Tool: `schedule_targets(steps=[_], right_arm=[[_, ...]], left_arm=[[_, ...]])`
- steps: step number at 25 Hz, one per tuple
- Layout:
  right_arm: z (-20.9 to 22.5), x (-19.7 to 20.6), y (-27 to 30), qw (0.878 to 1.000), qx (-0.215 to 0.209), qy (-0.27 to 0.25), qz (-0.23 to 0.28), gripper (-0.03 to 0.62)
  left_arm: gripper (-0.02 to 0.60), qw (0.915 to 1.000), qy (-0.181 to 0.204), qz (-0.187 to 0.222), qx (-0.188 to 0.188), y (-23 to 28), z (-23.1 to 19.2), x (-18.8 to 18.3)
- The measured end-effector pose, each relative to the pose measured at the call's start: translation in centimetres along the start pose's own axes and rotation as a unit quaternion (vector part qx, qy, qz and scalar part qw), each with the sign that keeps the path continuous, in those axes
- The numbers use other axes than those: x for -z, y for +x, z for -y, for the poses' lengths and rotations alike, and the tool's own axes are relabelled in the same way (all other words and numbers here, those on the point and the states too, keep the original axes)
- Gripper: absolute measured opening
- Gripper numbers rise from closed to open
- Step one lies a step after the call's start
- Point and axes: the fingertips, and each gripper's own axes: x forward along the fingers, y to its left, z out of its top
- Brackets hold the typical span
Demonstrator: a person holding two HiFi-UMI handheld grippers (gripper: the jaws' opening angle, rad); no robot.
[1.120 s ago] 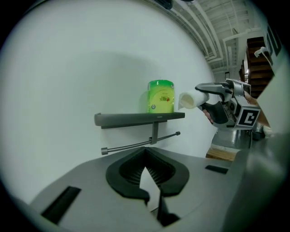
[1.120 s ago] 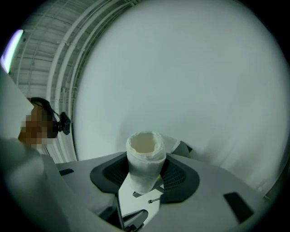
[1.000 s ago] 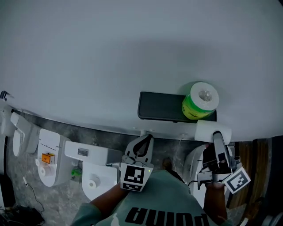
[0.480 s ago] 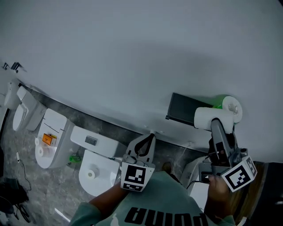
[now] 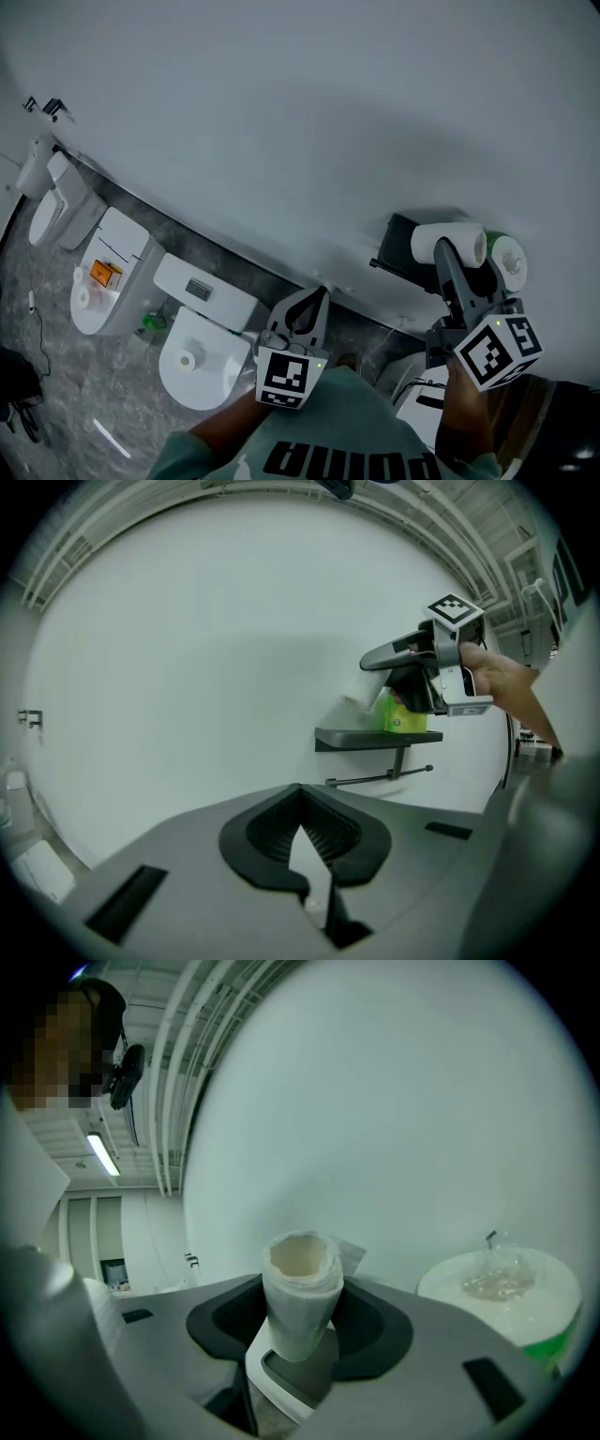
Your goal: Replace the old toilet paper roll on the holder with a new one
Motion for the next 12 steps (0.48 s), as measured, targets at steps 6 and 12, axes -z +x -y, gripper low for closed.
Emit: schedule_targets(steps=[6,12], right_arm=[[0.4,1.3,1.9,0.998,0.011,-0.041,-0.051,0.209],[0.7,3.0,3.1,0.993,0.018,-0.069,-0.097,0.209]], left_arm=[[0.005,0.9999,-0.005,0.003,-0.008,0.5,-0.4,-0.3],[0.005,0.9999,-0.007,0.006,-0.006,1.2,-0.4,-0.3]])
